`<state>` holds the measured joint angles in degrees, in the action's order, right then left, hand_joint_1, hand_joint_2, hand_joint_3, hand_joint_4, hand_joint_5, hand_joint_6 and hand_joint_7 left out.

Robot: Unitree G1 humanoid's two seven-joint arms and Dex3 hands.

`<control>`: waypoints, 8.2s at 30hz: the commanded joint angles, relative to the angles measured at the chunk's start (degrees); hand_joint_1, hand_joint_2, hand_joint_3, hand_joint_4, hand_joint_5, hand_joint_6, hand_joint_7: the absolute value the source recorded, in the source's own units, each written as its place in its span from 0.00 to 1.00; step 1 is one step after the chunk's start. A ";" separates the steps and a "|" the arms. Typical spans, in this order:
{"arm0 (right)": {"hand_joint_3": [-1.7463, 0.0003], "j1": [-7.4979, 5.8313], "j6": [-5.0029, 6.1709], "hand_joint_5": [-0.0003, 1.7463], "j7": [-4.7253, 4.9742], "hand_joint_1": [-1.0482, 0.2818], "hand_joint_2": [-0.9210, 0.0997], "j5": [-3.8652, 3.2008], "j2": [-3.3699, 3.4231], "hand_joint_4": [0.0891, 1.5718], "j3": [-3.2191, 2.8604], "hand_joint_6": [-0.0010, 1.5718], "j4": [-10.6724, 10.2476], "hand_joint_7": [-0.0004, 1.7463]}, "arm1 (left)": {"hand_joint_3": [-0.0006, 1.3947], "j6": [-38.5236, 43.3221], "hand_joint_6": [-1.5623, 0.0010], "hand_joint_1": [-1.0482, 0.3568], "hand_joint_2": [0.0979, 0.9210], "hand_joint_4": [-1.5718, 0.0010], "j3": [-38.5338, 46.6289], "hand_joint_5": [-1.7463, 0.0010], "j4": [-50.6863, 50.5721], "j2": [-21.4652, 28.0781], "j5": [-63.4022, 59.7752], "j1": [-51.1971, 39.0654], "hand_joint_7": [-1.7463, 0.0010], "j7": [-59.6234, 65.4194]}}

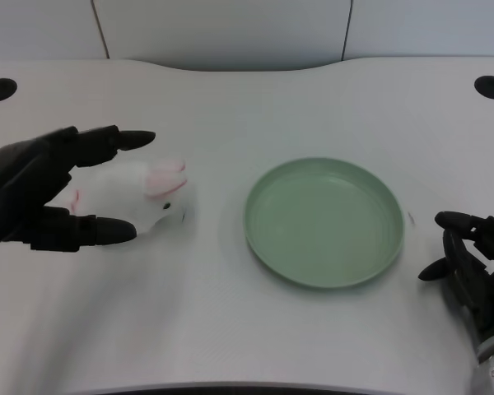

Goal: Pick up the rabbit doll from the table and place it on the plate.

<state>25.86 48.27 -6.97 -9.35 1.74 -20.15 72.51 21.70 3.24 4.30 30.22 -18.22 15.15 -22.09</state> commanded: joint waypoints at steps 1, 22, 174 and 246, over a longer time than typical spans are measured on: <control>0.81 0.14 -0.69 0.84 0.72 0.48 0.00 0.16 -0.78 0.56 0.03 0.55 -0.01 0.50 | 0.10 -1.67 0.89 0.08 1.00 0.98 -1.96 0.80 -0.87 3.20 -4.81 2.60 1.00 0.50; 0.81 -0.99 0.56 0.81 -3.00 0.48 0.00 -1.38 -0.53 0.54 -1.68 0.53 -0.53 0.49 | 0.03 -12.04 0.97 0.00 0.99 0.98 -25.16 0.99 37.00 -1.51 -19.59 34.47 0.99 -6.35; 0.81 -2.27 4.29 0.74 -3.70 0.49 0.00 -2.18 2.21 0.62 -2.05 0.55 -1.01 0.44 | 0.00 -4.78 0.85 0.28 0.91 0.85 -39.19 1.00 72.36 -36.01 -24.57 52.25 1.00 22.64; 0.81 -0.85 1.69 0.81 -0.27 0.49 0.00 -0.21 -0.43 0.58 1.05 0.53 -1.84 0.53 | 0.36 -36.65 0.65 0.41 1.00 0.56 10.81 0.00 8.81 -22.03 40.31 -13.80 0.18 3.25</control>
<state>24.60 50.41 -7.70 -9.81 2.37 -19.08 70.27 -15.95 13.64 12.25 7.74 22.32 0.79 -18.72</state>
